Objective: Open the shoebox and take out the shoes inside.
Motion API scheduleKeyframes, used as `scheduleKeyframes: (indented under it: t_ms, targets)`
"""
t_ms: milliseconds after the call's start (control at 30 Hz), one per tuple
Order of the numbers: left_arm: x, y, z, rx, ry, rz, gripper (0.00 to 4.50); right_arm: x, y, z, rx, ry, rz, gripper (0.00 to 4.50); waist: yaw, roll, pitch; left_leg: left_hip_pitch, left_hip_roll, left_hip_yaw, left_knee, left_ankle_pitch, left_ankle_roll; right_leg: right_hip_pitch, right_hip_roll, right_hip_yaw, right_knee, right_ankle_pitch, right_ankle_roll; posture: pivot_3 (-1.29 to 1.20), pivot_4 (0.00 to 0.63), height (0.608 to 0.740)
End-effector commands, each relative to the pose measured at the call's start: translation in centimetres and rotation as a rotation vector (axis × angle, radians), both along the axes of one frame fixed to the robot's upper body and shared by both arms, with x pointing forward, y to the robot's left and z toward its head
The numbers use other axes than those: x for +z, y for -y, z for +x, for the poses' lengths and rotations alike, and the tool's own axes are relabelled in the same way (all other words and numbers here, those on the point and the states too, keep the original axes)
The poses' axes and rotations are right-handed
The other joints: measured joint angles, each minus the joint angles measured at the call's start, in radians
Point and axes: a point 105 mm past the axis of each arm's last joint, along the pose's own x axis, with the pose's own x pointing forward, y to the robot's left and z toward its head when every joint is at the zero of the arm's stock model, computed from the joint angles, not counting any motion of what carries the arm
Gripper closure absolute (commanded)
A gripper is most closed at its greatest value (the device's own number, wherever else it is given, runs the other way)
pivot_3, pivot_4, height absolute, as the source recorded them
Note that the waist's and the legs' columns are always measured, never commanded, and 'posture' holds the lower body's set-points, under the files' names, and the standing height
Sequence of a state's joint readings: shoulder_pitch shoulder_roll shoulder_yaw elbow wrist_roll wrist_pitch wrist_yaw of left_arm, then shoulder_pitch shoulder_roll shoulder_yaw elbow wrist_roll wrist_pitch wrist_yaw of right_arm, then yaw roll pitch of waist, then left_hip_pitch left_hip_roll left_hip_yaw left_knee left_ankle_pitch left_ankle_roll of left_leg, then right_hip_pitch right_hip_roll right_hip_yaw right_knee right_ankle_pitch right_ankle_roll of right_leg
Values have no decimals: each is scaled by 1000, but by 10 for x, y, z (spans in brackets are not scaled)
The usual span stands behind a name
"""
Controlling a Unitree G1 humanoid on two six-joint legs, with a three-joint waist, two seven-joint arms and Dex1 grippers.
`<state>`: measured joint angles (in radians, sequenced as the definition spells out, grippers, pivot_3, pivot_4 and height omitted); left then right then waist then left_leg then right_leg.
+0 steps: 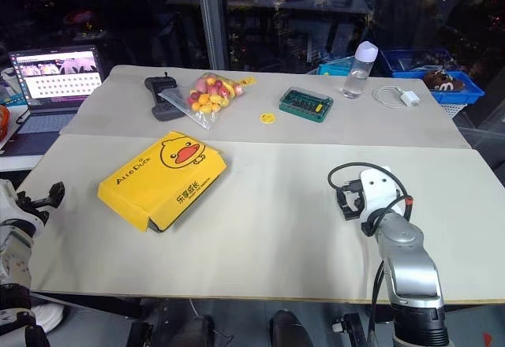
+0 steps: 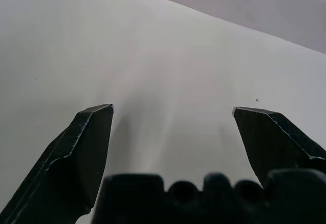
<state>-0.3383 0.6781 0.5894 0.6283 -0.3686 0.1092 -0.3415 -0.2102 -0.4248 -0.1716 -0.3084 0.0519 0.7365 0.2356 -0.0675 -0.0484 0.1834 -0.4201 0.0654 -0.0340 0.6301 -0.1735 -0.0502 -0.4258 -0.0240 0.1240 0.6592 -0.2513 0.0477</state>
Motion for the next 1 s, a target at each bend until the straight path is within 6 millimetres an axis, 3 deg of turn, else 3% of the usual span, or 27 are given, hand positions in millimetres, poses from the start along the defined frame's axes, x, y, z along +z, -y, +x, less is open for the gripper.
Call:
scheduleKeyframes:
  t_ms: [33, 67, 100, 200, 300, 367, 500, 600, 800, 933, 1000]
  targets:
    - [8, 11, 6, -84, 8, 40, 0, 17, 2, 2, 2, 66, -31, 427, 0, 0, 0, 0, 0, 0, 0, 0, 0, 0, 0, 0, 0, 0, 0, 0, 150, 712]
    - [6, 22, 9, -146, 1, 33, 0, 16, 0, 4, 22, 52, -32, 427, 0, 0, 0, 0, 0, 0, 0, 0, 0, 0, 0, 0, 0, 0, 0, 0, 150, 712]
    - [5, 34, 13, -223, -9, 35, 0, 20, -15, 6, 106, 43, -19, 427, 0, 0, 0, 0, 0, 0, 0, 0, 0, 0, 0, 0, 0, 0, 0, 0, 150, 712]
    - [8, 58, 19, -392, -39, 92, 0, 31, -63, 4, 372, 13, 42, 427, -3, 0, 0, 0, 0, 0, 1, 0, 0, 0, 0, 0, 1, 0, 0, 0, 150, 712]
    - [16, 78, 21, -551, -79, 157, 0, 45, -122, -17, 725, -32, 124, 427, -6, 0, 0, 1, 2, 0, 1, 0, 0, 0, 2, 0, 4, 0, -1, 0, 150, 712]
    - [27, 86, 21, -644, -104, 215, 0, 55, -159, -34, 961, -53, 177, 427, -9, 0, 0, 2, 3, -1, 1, 0, 0, 0, 3, 0, 4, -1, -1, 0, 150, 712]
    - [44, 87, 23, -716, -126, 285, 0, 57, -196, -49, 1206, -101, 177, 427, -3, 0, 0, 1, 3, -1, 1, 0, 0, -1, 3, 0, 3, -1, -1, 0, 150, 712]
    - [54, 83, 25, -717, -122, 307, 0, 48, -208, -43, 1236, -131, 123, 427, 2, 0, 0, 0, 2, -1, 2, 0, 0, 0, 2, 0, 3, -1, -1, 0, 150, 712]
    - [59, 77, 17, -712, -137, 332, 0, 36, -212, -40, 1237, -142, 101, 427, 1, 0, 0, -4, 3, -1, 2, 0, 0, -5, 2, -1, 4, -1, -1, 0, 150, 712]
    - [58, 73, 14, -702, -146, 341, 0, 26, -213, -37, 1208, -151, 93, 1495, -2, 0, 0, -5, 3, -1, 2, 0, 0, -7, 3, -1, 5, -1, -1, 0, 150, 712]
    - [56, 72, 15, -696, -153, 350, 517, 24, -213, -36, 1201, -150, 87, 2175, -2, 0, 0, -5, 3, -1, 2, 0, 0, -8, 3, -1, 5, -1, -1, 0, 150, 712]
